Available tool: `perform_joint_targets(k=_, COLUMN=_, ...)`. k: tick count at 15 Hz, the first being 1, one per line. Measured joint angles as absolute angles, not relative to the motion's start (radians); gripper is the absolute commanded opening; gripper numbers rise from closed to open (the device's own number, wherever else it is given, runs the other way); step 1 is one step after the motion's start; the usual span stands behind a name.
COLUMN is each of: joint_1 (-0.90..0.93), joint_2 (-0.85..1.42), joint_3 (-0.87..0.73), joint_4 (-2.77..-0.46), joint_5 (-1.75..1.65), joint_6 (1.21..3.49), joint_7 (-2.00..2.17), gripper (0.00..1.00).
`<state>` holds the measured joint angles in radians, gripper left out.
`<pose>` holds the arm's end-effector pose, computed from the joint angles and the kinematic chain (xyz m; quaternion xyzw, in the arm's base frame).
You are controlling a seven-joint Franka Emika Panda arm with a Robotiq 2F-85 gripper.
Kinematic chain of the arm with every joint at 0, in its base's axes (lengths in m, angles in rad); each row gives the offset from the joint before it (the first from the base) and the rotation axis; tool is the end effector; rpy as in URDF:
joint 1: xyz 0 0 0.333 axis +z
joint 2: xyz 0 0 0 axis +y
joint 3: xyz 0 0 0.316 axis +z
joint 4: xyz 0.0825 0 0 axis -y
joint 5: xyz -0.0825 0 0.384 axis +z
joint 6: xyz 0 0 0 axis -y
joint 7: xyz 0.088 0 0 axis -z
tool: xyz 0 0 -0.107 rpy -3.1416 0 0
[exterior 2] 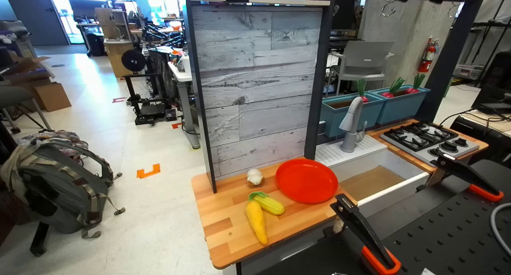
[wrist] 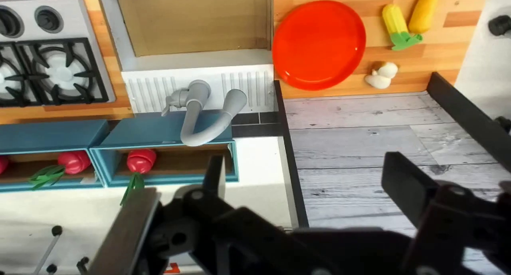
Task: Turn the tap nozzle to the right
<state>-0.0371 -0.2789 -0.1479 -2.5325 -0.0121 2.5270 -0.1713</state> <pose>0.4483 -0.0839 0.4006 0.9907 -0.0023 0.1356 0.0078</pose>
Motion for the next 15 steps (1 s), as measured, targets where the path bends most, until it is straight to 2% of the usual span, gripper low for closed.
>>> perform_joint_targets(k=5, joint_1=-0.037, joint_2=-0.016, joint_3=-0.146, joint_4=-2.431, joint_5=0.165, joint_6=2.661, joint_7=-0.153, gripper=1.00)
perform_joint_targets(k=15, joint_1=-0.165, joint_2=0.339, joint_3=-0.059, joint_4=-2.153, joint_5=0.494, joint_6=2.669, joint_7=-0.166, gripper=1.00)
